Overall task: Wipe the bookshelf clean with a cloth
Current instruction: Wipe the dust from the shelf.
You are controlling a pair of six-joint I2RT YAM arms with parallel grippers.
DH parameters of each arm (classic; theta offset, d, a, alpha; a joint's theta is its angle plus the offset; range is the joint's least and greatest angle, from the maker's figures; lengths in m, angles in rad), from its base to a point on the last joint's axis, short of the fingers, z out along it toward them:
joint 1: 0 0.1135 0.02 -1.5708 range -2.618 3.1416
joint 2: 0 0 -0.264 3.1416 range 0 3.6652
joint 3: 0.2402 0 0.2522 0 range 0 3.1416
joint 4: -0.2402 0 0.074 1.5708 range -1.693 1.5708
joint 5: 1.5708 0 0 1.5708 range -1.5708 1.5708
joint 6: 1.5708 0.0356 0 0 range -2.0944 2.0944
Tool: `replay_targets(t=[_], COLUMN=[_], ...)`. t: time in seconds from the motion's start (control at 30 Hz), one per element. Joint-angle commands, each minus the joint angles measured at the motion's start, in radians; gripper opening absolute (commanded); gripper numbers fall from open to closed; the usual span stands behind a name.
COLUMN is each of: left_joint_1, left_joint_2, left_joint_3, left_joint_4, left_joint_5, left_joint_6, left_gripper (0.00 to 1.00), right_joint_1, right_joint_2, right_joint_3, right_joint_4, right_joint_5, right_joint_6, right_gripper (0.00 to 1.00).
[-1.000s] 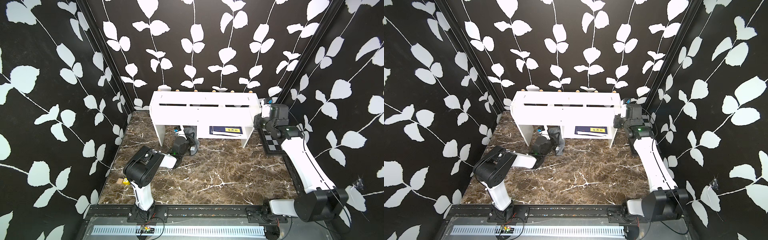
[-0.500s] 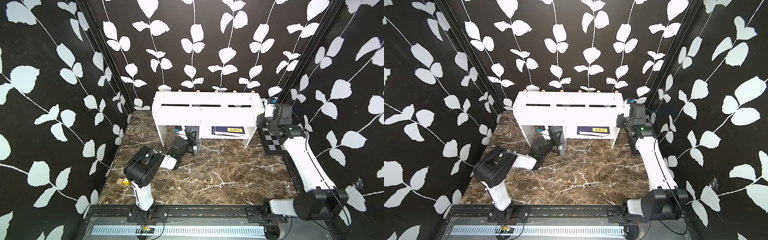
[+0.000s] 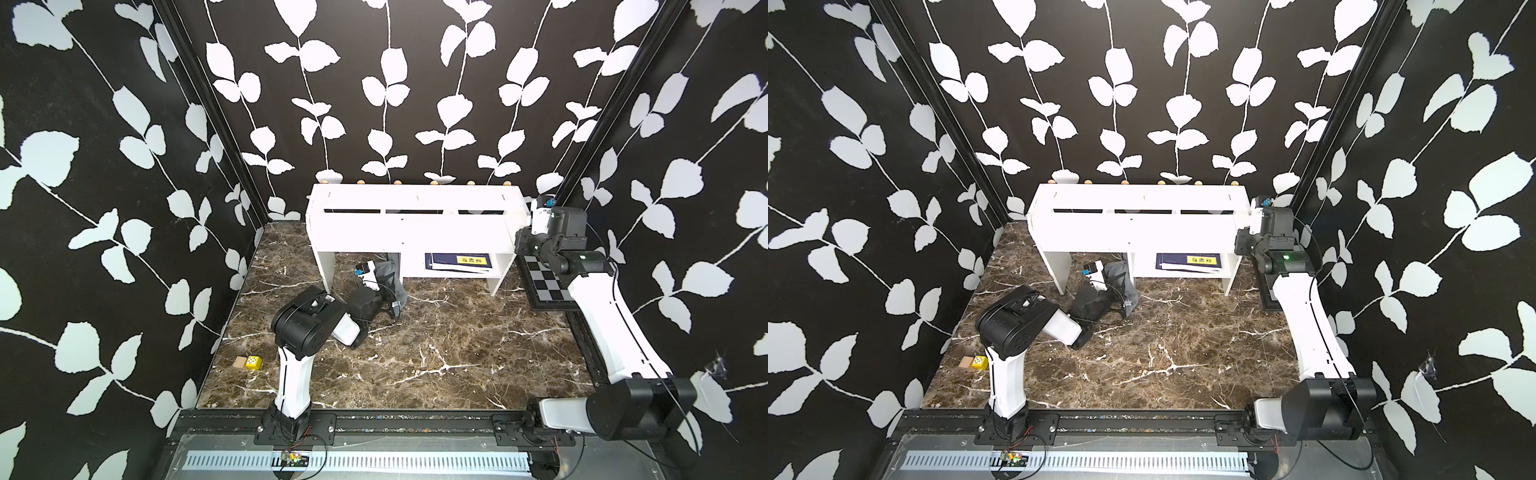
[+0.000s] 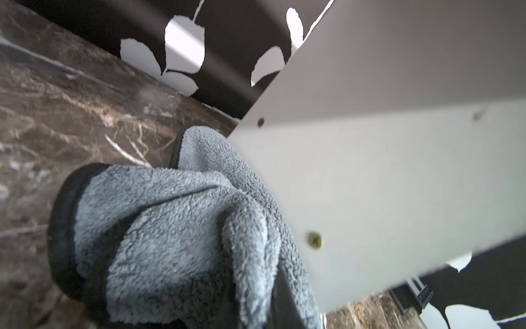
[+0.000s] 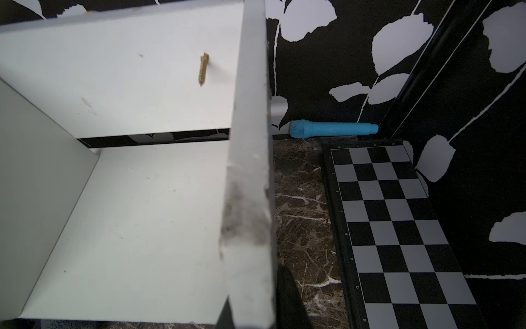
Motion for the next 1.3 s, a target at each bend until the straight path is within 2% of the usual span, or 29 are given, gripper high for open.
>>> replay_targets(t=[0.0,0.2,0.43,0.57,0.77,0.97,1.07,1.27], left_joint_1=[-0.051,-0.052,-0.053,-0.053,-0.053,-0.053,-0.052,-0.045], left_joint_2=[0.018,-0.073,-0.216,-0.187,-0.106,-0.075,-0.143,-0.380], left_joint_3=[-0.025,0.003,0.064,-0.001,-0.138,-0.177,-0.187,-0.165], left_joint_4=[0.035,0.033,-0.095,-0.089,-0.010,0.020,-0.023,-0.320], left_joint_5=[0.054,0.029,0.026,-0.021,-0.156,-0.185,-0.228,-0.435], left_joint_6=[0.004,0.019,0.115,0.149,0.107,0.094,0.143,0.271], left_gripper=[0.00,0.00,0.00,0.00,0.00,0.00,0.00,0.00], right_joint_1=[-0.006,-0.006,-0.005,-0.006,-0.006,-0.006,-0.006,-0.005], right_joint_2=[-0.042,-0.057,-0.067,-0.055,-0.052,-0.051,-0.050,-0.054], right_joint_3=[0.014,0.027,0.017,0.010,0.000,0.013,0.022,0.033], right_joint_4=[0.120,0.108,0.113,0.125,0.131,0.122,0.115,0.110], right_joint_5=[-0.113,-0.113,-0.111,-0.116,-0.115,-0.105,-0.099,-0.097], right_joint_6=[0.188,0.186,0.181,0.191,0.196,0.190,0.187,0.184], right_gripper=[0.00,0.00,0.00,0.00,0.00,0.00,0.00,0.00])
